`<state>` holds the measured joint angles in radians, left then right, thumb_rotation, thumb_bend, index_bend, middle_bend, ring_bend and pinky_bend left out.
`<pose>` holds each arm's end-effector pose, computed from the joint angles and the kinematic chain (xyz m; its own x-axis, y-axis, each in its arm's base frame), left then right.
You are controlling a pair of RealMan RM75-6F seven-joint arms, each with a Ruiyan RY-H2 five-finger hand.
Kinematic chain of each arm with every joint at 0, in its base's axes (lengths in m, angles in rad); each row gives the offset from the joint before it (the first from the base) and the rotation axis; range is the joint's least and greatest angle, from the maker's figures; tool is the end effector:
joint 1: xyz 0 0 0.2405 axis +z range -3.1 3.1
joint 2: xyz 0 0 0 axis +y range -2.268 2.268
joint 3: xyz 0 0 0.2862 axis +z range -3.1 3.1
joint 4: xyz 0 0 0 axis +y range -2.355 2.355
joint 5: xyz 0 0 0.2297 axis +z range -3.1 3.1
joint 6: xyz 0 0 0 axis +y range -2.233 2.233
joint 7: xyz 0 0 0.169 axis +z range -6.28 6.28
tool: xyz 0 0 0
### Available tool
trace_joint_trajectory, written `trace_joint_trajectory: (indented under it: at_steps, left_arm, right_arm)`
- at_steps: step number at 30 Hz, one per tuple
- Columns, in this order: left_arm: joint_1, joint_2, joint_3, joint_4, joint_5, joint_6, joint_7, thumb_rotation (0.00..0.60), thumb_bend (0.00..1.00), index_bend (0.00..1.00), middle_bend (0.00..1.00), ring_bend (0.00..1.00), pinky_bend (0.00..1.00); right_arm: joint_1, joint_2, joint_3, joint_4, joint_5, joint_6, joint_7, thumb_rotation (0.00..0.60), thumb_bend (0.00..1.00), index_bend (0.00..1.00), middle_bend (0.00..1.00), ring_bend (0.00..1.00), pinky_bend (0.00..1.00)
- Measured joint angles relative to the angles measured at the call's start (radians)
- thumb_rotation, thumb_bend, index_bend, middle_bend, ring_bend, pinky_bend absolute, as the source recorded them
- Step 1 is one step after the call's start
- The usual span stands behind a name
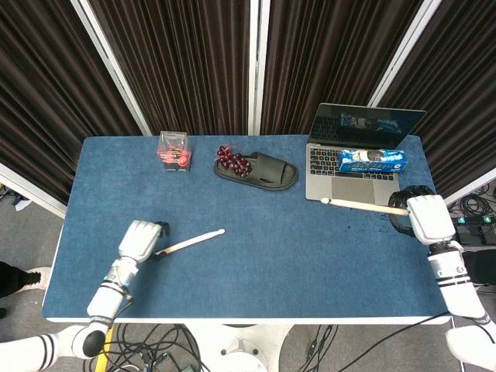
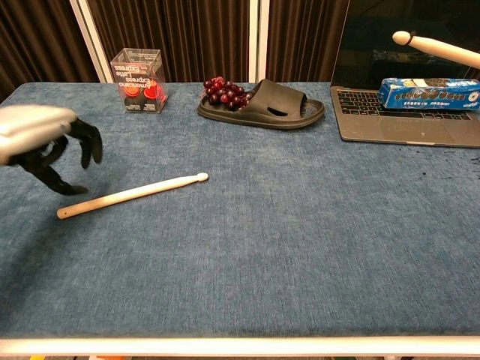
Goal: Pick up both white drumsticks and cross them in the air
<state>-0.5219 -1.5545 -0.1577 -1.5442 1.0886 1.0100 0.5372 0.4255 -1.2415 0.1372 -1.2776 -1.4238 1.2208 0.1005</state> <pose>-0.2298 0.3342 -0.0474 0.4972 0.3150 0.8084 0.8661 -0.2361 -0.4406 -0.3302 -0.3608 0.1356 0.4754 0.0052 0.8798 -0.8668 -0.1684 0.4694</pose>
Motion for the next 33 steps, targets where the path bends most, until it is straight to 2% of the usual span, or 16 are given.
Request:
trace_joint_trajectory:
  at_steps: [5,10,18,33]
  left_arm:
    - [-0.045,-0.069,0.007,0.014,-0.099,-0.011,0.108,0.600,0.18,0.45,0.48,0.77,0.87]
    - [-0.058,-0.108,0.021,0.038,-0.162,0.036,0.175,0.600,0.19,0.45,0.48,0.77,0.88]
    - [-0.042,-0.110,0.037,0.053,-0.200,0.088,0.177,0.600,0.19,0.47,0.50,0.79,0.88]
    - [-0.056,-0.115,0.048,0.058,-0.230,0.074,0.164,0.600,0.24,0.49,0.52,0.80,0.89]
  right_arm:
    - [-0.002,-0.008,-0.004,0.015,0.001,-0.007,0.011,0.600,0.79,0.60,0.57,0.33,0.31]
    - [-0.004,-0.016,-0.008,0.034,0.001,-0.014,0.024,0.600,0.79,0.60,0.57,0.33,0.31]
    - [-0.001,-0.031,-0.013,0.058,-0.004,-0.026,0.044,0.600,0.80,0.60,0.57,0.33,0.31]
    - [-0.004,-0.037,-0.017,0.057,-0.003,-0.032,0.038,0.600,0.80,0.60,0.57,0.33,0.31]
